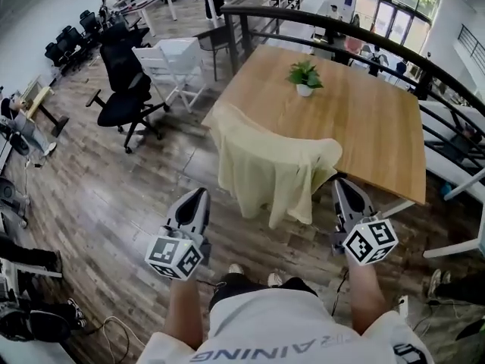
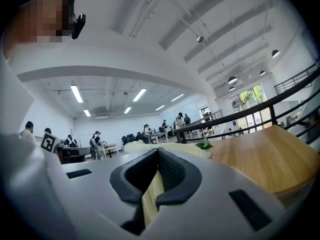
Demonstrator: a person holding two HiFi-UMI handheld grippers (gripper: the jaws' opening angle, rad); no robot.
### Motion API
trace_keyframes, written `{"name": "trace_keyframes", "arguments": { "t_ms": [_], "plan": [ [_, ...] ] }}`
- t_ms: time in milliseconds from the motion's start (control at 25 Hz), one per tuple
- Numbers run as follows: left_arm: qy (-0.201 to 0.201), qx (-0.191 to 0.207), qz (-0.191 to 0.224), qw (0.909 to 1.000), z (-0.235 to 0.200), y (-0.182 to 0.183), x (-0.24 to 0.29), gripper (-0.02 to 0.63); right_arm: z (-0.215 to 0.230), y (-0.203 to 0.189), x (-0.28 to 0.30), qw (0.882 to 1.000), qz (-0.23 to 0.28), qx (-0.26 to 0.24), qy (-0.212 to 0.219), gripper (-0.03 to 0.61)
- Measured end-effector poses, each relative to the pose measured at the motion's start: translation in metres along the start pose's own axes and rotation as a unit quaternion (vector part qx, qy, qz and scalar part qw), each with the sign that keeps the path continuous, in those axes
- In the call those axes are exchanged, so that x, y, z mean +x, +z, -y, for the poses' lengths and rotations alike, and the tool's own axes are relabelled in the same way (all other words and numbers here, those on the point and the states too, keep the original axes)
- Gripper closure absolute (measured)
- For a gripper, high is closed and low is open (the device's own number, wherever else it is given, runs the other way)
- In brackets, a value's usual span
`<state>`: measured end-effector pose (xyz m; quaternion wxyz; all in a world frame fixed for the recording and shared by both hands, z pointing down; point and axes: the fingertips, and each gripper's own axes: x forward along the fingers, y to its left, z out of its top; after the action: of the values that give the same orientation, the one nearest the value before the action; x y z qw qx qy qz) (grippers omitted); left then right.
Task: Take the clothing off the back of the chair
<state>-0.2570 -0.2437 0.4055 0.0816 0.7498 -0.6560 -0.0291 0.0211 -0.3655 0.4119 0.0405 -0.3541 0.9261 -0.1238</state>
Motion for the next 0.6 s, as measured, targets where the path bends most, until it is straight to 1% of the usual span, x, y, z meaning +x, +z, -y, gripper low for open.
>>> {"name": "trace_keyframes", "arguments": {
  "t_ms": [240,440,600],
  "plan": [
    [-0.056,0.012,-0.012,0.9983,-0.038,0.003,0.067,0.569,0.022,-0.001,0.021,0.996,-0.001,0.003,-0.087,0.555],
    [-0.117,0.006,-0.018,0.993,-0.075,0.012,0.118,0.569,0.023,-0.004,0.039,0.988,0.003,-0.008,-0.157,0.555],
    [-0.15,0.0,-0.03,0.9882,-0.098,0.003,0.14,0.569,0.018,-0.018,0.046,0.98,0.001,-0.007,-0.2,0.555]
  ]
}}
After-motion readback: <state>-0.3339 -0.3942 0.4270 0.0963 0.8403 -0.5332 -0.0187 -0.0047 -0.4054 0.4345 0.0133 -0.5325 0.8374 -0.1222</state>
